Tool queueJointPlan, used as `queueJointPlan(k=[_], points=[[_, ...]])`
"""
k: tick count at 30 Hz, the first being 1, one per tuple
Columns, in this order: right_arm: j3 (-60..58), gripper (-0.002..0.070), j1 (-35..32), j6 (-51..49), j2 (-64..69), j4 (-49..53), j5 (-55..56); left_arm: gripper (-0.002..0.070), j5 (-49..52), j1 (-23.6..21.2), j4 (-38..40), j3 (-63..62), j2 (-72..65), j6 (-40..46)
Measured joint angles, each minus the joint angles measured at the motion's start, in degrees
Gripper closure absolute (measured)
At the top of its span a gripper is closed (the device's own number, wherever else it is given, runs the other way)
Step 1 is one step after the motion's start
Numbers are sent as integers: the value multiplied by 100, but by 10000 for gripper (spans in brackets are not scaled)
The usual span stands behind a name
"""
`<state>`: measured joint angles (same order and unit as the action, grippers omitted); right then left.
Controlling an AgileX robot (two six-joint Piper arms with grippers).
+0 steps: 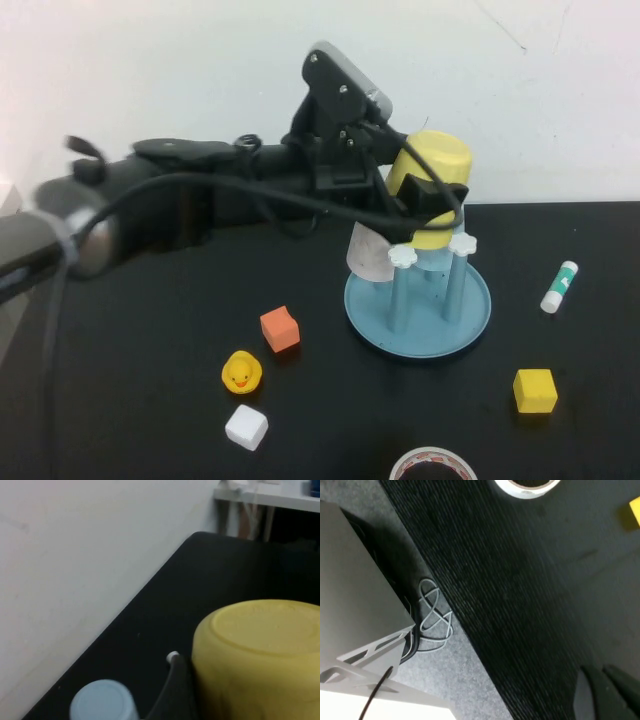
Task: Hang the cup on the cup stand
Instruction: Place the cup on the cup holder
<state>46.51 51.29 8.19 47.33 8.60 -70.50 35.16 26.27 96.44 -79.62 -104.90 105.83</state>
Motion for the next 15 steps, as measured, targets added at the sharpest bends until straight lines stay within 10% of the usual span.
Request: queueJointPlan(k=[15], points=[[-10, 676, 0, -11, -9, -97, 0, 88, -376, 0, 42, -1299, -1655, -476]])
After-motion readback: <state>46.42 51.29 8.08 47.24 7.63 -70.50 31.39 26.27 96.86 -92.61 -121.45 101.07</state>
